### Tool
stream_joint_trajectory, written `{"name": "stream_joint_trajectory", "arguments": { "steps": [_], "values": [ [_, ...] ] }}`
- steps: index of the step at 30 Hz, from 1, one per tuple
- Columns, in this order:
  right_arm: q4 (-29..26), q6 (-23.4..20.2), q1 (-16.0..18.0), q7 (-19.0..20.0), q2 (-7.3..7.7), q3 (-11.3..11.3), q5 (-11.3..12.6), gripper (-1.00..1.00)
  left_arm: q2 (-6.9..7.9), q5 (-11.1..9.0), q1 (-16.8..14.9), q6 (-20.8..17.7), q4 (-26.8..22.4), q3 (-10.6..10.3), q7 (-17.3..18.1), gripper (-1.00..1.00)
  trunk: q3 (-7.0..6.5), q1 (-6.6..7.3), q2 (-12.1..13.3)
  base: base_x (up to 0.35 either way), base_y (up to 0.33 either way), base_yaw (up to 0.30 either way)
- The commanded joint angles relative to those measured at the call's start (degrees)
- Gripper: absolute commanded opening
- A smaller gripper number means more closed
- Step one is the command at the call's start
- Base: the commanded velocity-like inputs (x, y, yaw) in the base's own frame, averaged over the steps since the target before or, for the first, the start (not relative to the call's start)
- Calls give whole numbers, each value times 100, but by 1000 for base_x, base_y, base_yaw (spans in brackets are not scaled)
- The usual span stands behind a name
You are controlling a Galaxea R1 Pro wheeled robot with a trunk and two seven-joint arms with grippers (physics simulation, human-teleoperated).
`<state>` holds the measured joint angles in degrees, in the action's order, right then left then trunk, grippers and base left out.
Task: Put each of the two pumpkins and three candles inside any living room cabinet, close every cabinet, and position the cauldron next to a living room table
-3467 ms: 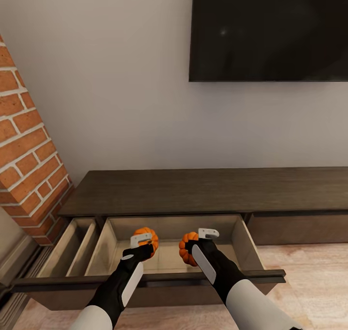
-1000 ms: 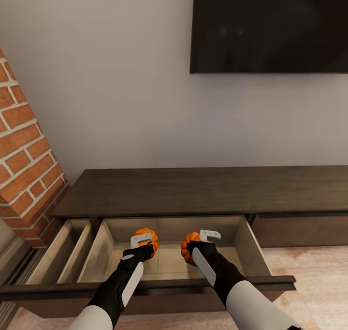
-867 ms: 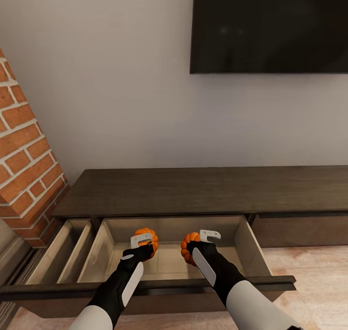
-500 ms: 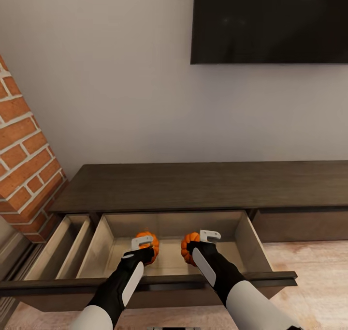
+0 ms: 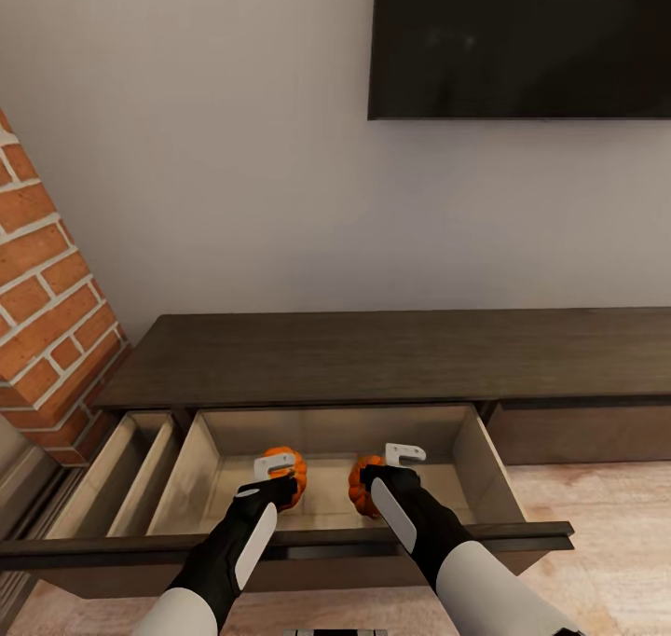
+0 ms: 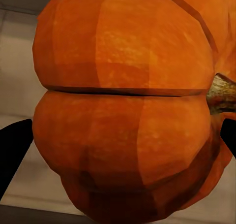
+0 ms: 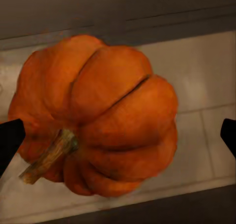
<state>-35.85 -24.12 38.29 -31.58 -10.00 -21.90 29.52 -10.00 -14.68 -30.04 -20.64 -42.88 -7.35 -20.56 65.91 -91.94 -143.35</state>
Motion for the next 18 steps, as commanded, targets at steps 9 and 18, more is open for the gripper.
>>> {"name": "stream_joint_trajectory", "arguments": {
  "steps": [9, 18],
  "values": [
    [-9, -22, 5, -41, 0, -13, 27, 100, 0, -44, -2, -30, -10, -12, -57, 100, 5, 1, -2, 0, 0, 0],
    [-9, -22, 4, -41, 0, -14, 27, 100, 0, -54, -2, -540, -342, 1, -103, 100, -194, 24, 10, 0, 0, 0]
  ]
}}
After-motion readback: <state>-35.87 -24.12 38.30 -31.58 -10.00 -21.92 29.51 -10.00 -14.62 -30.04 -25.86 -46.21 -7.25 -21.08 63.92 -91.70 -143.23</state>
